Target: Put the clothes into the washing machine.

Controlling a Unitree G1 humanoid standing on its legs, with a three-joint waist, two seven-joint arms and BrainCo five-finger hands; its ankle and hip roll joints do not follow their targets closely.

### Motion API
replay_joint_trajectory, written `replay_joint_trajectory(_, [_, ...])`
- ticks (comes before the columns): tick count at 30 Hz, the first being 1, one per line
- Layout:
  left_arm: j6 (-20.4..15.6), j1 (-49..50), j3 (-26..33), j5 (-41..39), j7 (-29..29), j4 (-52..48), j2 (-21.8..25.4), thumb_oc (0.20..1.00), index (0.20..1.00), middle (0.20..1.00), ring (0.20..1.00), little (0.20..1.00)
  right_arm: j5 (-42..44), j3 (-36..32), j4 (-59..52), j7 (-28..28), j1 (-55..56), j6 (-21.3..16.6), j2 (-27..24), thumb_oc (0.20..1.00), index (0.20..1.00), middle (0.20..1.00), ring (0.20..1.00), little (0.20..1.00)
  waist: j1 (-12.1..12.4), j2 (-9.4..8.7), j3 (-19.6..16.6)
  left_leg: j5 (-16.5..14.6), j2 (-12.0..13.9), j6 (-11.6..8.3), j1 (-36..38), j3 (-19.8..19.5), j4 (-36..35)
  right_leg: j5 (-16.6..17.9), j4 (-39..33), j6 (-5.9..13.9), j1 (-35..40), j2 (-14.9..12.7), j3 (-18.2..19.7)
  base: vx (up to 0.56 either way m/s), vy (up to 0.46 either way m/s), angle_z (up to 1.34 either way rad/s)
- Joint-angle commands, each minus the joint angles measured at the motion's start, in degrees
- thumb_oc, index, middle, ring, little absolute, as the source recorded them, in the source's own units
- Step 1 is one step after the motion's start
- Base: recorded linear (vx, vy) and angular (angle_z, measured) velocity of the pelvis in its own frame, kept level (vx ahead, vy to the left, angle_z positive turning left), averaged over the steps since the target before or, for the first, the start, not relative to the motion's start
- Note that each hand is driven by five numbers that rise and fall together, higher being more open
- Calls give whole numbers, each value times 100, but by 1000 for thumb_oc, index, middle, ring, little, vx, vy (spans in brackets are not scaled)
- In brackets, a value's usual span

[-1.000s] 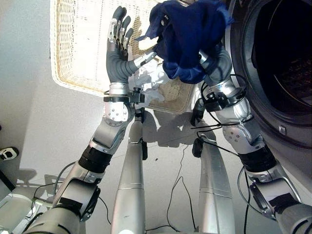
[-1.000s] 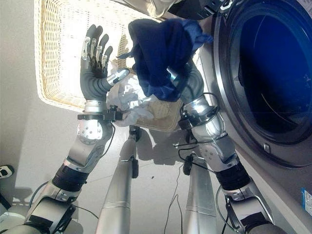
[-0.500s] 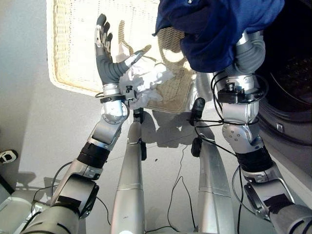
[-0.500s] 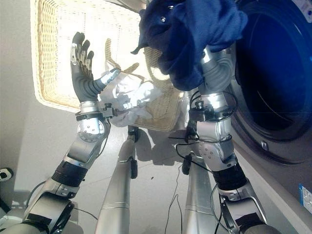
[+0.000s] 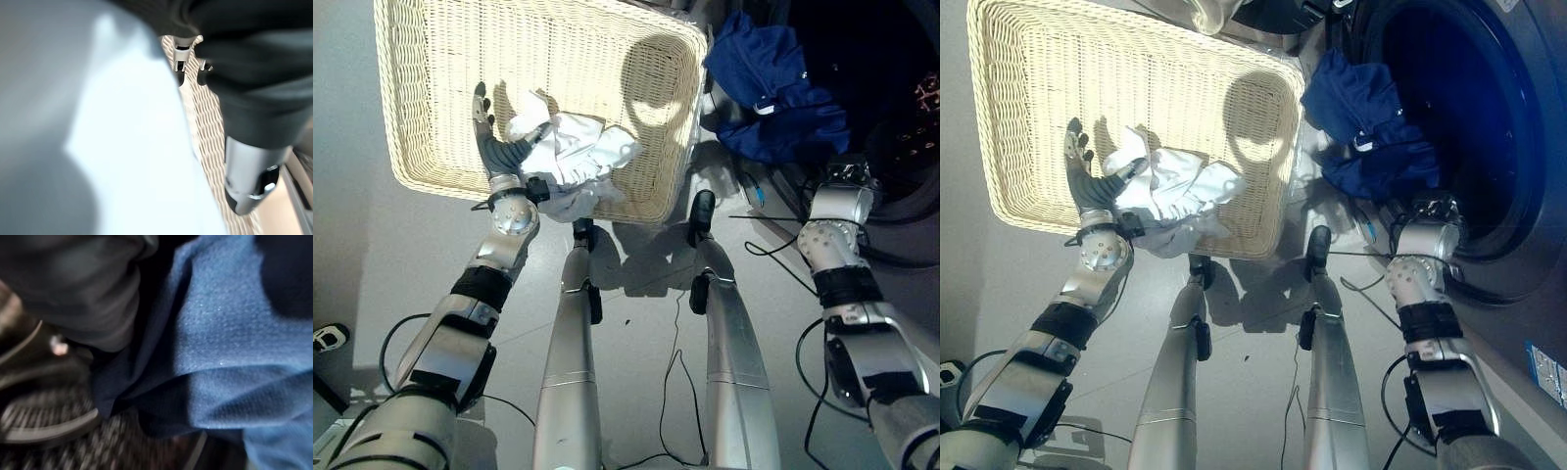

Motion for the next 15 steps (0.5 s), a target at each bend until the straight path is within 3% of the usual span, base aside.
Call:
replay_joint_trajectory(1, [-54,-329,-89,-276,-143,178,222,1000,1000,1000,1000,1000,350,409,421,-424,-440,392,-834,200,200,200,200,200,-111,195,-127,-58,-245,117,11,2,74,186,-119,451,325,244,-313,0,0,0])
replay_joint_trajectory(3, [-56,-368,-166,-348,-209,322,260,1000,1000,1000,1000,1000,344,575,833,-840,-911,137,-1175,200,200,200,200,200,-86,210,-127,-99,-229,108,2,-7,112,184,-112,449,316,238,-318,6,-17,0])
replay_joint_trajectory(4, [-175,-241,-226,-397,-240,410,312,1000,1000,1000,1000,1000,227,773,1258,-1305,-1554,-247,-1572,200,200,200,200,200,-44,195,-127,-180,-207,115,-20,-54,186,159,-113,435,329,230,-335,0,0,0])
replay_joint_trajectory(5, [-204,-194,-224,-416,-251,411,332,1000,1000,1000,1000,1000,87,832,1330,-1476,-1682,-404,-1658,200,200,200,200,200,-39,193,-127,-193,-203,116,-23,-67,192,154,-117,430,333,237,-337,0,0,0])
replay_joint_trajectory(6, [-304,1,-238,-483,-265,387,451,1000,1000,1000,1000,1000,-321,1011,1476,-2381,-2107,-896,-2028,200,200,200,200,200,-15,148,-127,-217,-204,122,-10,-122,160,156,-170,412,368,284,-344,-19,8,-4])
replay_joint_trajectory(8, [-368,225,-236,-556,-251,321,550,1000,1000,1000,1000,1000,-907,1156,1598,-3195,-2515,-1278,-2470,200,200,200,200,200,-15,115,-127,-206,-183,142,49,-150,42,169,-240,407,454,328,-374,-30,10,-7])
replay_joint_trajectory(11, [-356,417,-155,-690,-339,314,679,1000,1000,1000,1000,1000,-1633,1228,1273,-4271,-2708,-1273,-3010,200,200,200,200,200,-55,24,-127,-215,-195,168,164,-175,3,144,-286,393,594,391,-377,-30,15,-6])
replay_joint_trajectory(15, [-351,508,2,-799,-644,452,784,1000,1000,1000,1000,1000,-2166,1303,1277,-4822,-2840,-1113,-3422,200,200,200,200,200,-65,-73,-127,-242,-237,212,274,-232,16,109,-314,354,728,409,-394,0,0,0])
